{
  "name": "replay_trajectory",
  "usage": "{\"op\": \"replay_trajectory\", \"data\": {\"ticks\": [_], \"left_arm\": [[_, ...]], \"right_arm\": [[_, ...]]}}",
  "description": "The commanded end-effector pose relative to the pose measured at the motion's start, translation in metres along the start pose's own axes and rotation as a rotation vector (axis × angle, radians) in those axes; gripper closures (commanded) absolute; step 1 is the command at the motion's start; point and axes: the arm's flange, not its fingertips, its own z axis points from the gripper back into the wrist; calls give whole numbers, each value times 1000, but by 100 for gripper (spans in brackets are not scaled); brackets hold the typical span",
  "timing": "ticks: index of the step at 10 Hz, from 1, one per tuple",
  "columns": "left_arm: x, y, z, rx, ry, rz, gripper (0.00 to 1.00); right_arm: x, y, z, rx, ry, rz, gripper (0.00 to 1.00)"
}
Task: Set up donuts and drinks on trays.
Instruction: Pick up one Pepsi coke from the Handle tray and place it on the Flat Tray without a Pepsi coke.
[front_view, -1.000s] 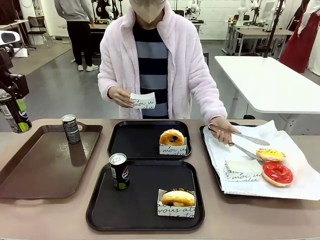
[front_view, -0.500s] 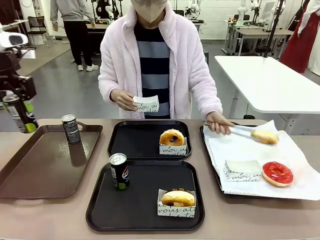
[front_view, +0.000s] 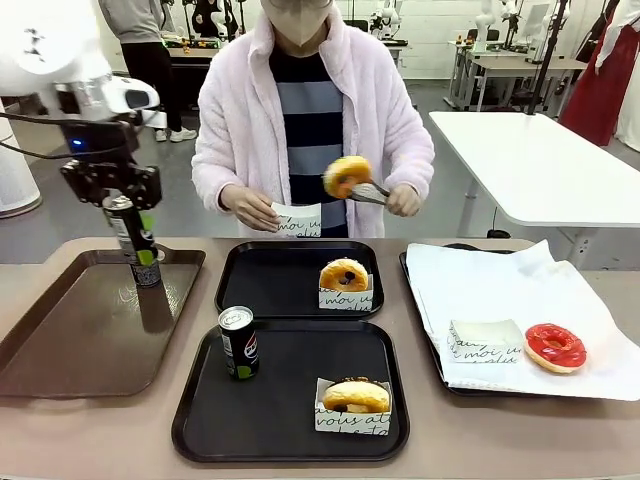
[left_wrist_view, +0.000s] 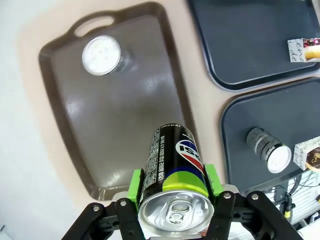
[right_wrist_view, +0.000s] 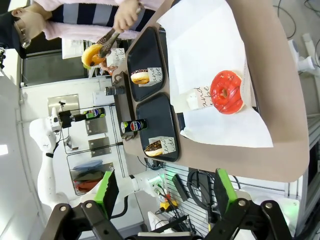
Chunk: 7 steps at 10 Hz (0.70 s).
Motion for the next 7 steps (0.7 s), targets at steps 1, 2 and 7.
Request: {"op": "replay_trajectory", "data": {"ticks": [1, 2, 7], "left_arm": [[25, -16, -7, -13, -13, -48, 42], [34, -29, -17, -31, -13, -85, 42], [55, -68, -59, -67, -30, -258, 42]], "right_arm": [[1, 1, 0, 19, -3, 3, 0], [1, 1, 0, 19, -3, 3, 0], [1, 1, 0, 19, -3, 3, 0]]}}
